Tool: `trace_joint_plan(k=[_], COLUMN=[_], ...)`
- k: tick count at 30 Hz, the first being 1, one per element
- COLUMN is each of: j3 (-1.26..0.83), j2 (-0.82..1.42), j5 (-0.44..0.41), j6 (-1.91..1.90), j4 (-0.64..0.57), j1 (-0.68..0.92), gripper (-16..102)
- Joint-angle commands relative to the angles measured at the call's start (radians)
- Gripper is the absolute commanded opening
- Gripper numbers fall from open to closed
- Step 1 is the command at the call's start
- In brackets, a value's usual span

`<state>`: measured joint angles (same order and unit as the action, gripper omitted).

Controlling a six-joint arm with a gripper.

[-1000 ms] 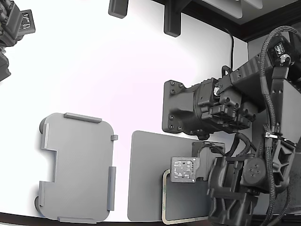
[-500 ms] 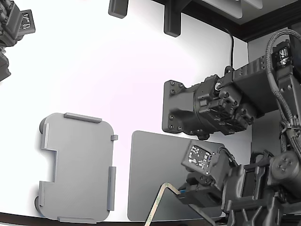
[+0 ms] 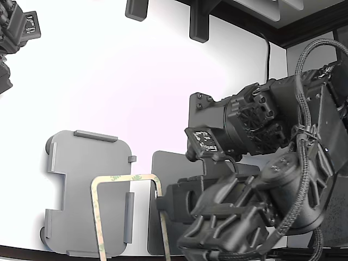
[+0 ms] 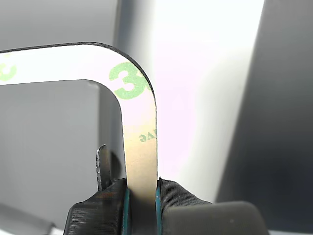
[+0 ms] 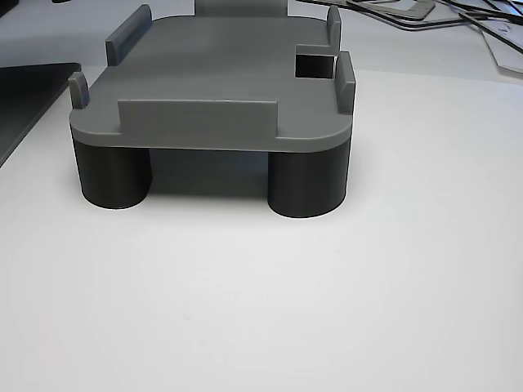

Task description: Move top rectangular frame to the holder.

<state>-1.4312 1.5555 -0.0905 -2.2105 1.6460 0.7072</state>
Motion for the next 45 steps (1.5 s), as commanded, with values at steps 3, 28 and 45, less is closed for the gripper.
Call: trace_joint_plan(k=[3,28,45], j3=[0.091,0.133,0.064], j2=[-0.064,-0.164,-0.153], j5=[-0.031,-0.091,-0.069], j6=[-0.049,0.011,0.015], j4=[0.011,0.006,-0.043], j1=[-0.049,-0.166,-0.179], gripper=[-11,-6,-2])
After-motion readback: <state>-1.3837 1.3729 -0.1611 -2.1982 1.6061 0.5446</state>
